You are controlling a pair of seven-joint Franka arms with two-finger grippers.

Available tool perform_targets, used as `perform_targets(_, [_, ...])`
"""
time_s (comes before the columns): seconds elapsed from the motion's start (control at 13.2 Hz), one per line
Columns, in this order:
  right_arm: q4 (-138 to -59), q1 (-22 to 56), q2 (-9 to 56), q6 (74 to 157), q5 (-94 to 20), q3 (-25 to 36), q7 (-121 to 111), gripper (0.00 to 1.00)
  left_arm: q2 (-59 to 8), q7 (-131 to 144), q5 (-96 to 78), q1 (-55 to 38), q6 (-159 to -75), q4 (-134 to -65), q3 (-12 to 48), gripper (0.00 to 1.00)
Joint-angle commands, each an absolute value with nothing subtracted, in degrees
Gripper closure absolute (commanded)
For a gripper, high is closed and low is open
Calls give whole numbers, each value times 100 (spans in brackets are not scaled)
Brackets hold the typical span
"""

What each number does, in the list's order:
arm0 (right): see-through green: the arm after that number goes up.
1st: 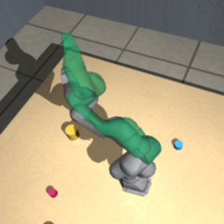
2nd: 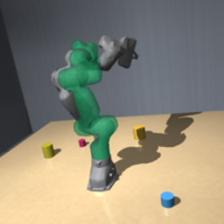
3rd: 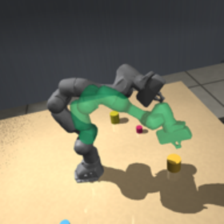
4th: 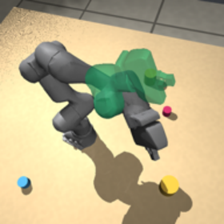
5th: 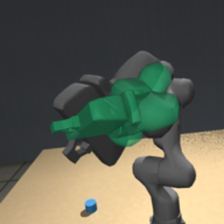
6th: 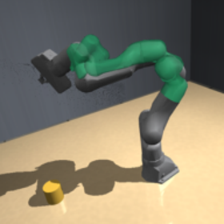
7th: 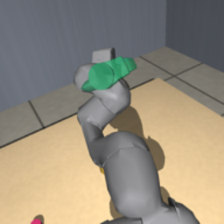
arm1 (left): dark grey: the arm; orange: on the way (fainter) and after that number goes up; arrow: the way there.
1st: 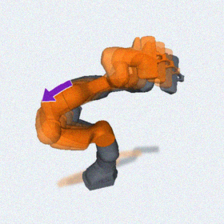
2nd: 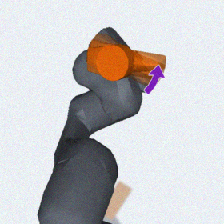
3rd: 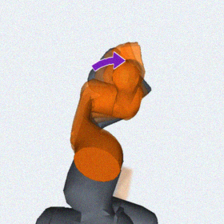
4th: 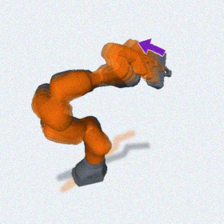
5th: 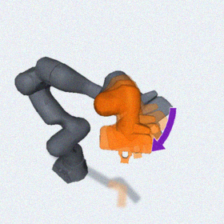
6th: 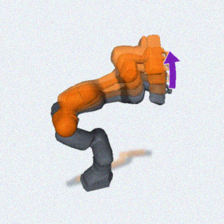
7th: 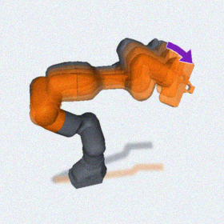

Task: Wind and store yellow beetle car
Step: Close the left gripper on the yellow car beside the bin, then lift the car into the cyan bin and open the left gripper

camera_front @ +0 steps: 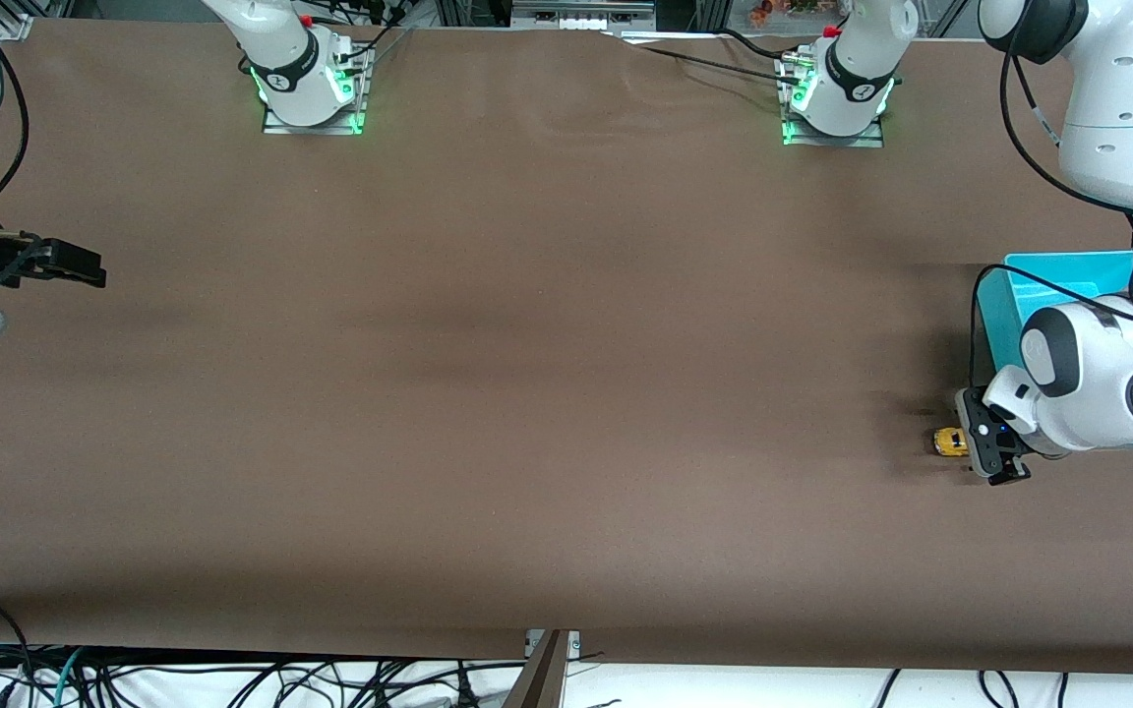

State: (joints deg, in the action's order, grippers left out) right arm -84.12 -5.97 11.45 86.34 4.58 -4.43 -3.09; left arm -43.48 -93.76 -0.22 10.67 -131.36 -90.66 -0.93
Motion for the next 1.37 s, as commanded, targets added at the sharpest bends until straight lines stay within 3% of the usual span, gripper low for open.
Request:
perform_targets(0.0, [-8570,-536,1019,8596,360,-387,-246,0,-4438,-9650,-44,1081,-13192,-9000,-62,19])
perform_targets(0.08, [-8552,-554,1037,8596,352,-387,-281,0,-4430,-9694,-35,1064,-13184,-9009,-70,58])
perform_targets(0.15, [-8552,-545,1037,8604,369,-387,-290,0,-4395,-9729,-35,1063,-13140,-9000,-70,90])
perform_targets(0.38, [-8543,-554,1037,8604,360,-387,-299,0,-4009,-9668,-26,898,-12615,-8921,-35,92])
perform_targets(0.76, [-8543,-589,1055,8613,360,-369,-308,0,-3174,-8931,703,299,-10139,-8183,-53,91])
perform_targets(0.99, [-8534,-580,1072,8622,360,-369,-308,0,-2866,-8991,712,631,-9450,-8297,-412,91])
perform_targets(1.14, [-8534,-580,1072,8631,360,-369,-316,0,-2865,-9585,965,1114,-9474,-8437,-422,91])
perform_targets(1.29, [-8534,-580,1072,8640,360,-369,-325,0,-2874,-9939,1386,1388,-10077,-8882,-422,91])
